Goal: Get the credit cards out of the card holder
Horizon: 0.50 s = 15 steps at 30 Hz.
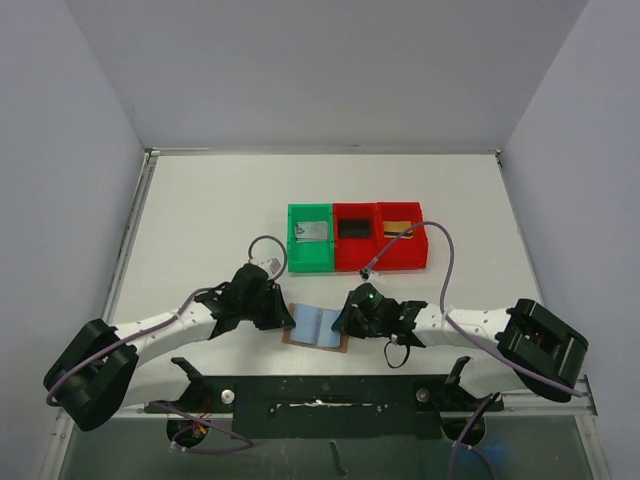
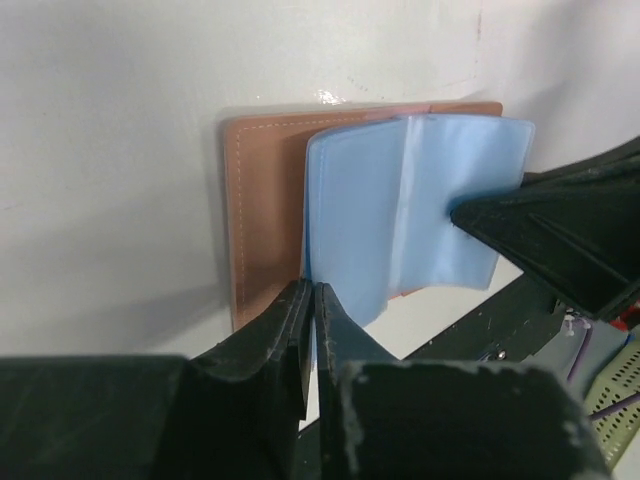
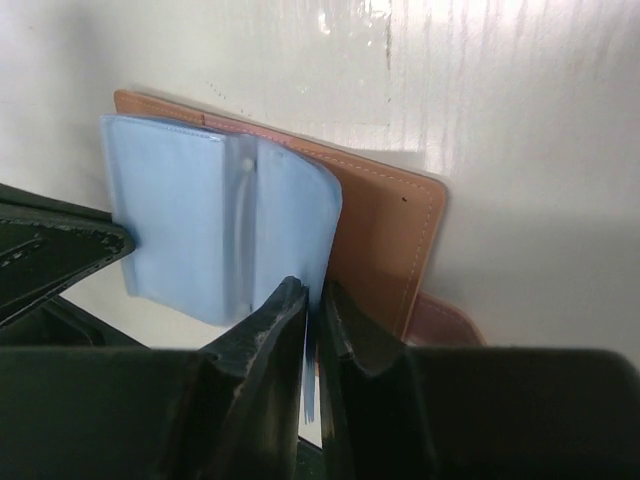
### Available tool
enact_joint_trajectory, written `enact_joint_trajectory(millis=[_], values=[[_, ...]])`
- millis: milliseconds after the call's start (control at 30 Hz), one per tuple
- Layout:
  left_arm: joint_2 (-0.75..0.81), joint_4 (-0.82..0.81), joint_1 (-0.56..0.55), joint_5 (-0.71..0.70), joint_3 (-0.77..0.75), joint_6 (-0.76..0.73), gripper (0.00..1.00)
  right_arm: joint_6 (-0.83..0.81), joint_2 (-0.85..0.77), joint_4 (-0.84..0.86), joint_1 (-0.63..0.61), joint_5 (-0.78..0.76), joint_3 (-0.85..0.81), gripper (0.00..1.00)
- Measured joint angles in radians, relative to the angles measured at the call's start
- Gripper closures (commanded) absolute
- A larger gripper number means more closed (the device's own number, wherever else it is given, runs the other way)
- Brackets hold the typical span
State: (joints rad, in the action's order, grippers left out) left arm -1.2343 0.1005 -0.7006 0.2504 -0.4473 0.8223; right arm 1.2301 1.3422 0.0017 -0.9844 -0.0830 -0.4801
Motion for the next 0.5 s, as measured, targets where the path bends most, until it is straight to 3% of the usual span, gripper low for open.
enact_joint_trajectory(millis=[67,233,367,500], values=[[0.035,0.019,-0.007,-0.020,0.000,0.006,0.80,-0.030,-0.011,-0.032,0.026,0.018,-0.010,0.54],[0.114,0.104,-0.012,-0.091,-0.020,0.016,0.52,-0.131,-0.037,-0.162,0.062,0.042,-0.113,0.16],[0.172,0.201,-0.012,-0.160,-0.060,0.017,0.38,-0.212,-0.159,-0.300,0.097,0.010,-0.179,0.00],[0.238,0.326,-0.011,-0.262,-0.136,-0.003,0.22,-0.344,-0.287,-0.419,0.208,-0.072,-0.277,0.02]])
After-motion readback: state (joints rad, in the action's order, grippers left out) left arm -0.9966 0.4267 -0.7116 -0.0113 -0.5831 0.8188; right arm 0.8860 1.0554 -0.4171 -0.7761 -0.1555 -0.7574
